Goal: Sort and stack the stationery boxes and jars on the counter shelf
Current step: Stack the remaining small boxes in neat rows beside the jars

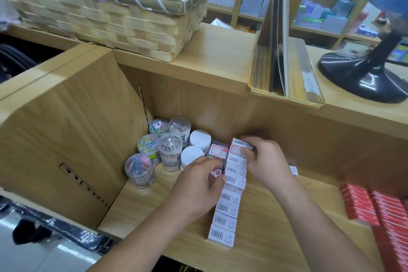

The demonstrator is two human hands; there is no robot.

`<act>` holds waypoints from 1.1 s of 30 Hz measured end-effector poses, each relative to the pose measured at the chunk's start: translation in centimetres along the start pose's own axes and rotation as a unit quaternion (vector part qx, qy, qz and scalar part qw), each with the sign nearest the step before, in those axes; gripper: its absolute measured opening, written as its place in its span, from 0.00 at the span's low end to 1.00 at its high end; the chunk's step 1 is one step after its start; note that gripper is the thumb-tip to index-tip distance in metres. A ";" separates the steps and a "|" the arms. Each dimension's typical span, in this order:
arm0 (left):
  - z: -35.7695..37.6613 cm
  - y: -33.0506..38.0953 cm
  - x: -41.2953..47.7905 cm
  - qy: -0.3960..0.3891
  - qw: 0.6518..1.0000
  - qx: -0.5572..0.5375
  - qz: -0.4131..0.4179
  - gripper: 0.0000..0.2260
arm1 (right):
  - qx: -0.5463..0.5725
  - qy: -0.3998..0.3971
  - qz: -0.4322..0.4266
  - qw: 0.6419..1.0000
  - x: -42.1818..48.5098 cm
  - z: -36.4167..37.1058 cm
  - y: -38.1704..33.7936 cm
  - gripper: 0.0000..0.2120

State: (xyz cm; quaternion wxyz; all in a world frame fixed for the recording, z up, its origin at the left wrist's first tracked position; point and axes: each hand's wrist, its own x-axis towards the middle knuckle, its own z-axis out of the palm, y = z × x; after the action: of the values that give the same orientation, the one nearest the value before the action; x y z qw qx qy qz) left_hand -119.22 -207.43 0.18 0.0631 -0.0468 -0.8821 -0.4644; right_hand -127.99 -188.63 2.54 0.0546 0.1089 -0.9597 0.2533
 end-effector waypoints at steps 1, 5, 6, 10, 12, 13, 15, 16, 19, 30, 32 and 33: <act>0.2 0.0 -0.2 -0.002 1.000 -0.001 0.000 0.13 | -0.010 0.006 -0.004 1.000 -0.2 0.2 0.0 0.14; 0.6 -0.2 -0.9 -0.017 1.000 -0.015 0.006 0.12 | -0.015 0.032 -0.013 0.999 -1.0 0.7 0.3 0.14; 0.6 -0.2 -1.0 -0.019 1.000 -0.017 0.008 0.12 | -0.015 0.038 -0.016 0.999 -1.2 0.7 0.3 0.14; 0.8 -0.5 -1.5 -0.010 1.000 -0.029 0.008 0.12 | 0.000 0.064 -0.024 0.998 -1.7 0.6 0.2 0.14; 0.9 -0.5 -1.6 -0.004 0.999 -0.031 0.007 0.12 | 0.003 0.057 -0.019 0.998 -1.7 0.6 0.2 0.14; 0.9 -0.5 -1.6 -0.002 0.999 -0.031 0.007 0.12 | 0.008 0.049 -0.017 0.999 -1.5 0.5 0.1 0.14; 1.1 -0.6 -1.7 0.003 0.999 -0.032 0.009 0.12 | 0.012 0.032 -0.022 0.999 -1.4 0.5 0.0 0.13; 1.1 -0.6 -1.8 0.005 0.999 -0.035 0.009 0.12 | 0.009 0.028 -0.027 0.999 -1.4 0.4 -0.1 0.13; 1.2 -0.6 -2.0 0.012 0.999 -0.040 0.010 0.12 | 0.005 0.031 -0.033 0.999 -1.6 0.1 -0.3 0.14; 1.3 -0.8 -2.4 0.023 0.999 -0.036 0.016 0.14 | -0.002 0.024 -0.019 1.000 -1.8 0.6 0.2 0.16; 1.3 -0.6 -2.3 0.021 0.999 -0.042 0.013 0.14 | 0.003 0.010 0.000 1.000 -1.6 0.9 0.2 0.16; 1.3 -0.6 -2.4 0.021 0.999 -0.040 0.014 0.14 | 0.004 0.003 0.011 1.000 -1.4 1.0 0.3 0.16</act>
State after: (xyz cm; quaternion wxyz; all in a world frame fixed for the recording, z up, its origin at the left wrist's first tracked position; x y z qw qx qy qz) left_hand -117.06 -206.79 -1.42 0.0865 -0.0514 -0.8606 -0.4992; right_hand -126.72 -188.60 1.34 0.0546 0.0978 -0.9596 0.2579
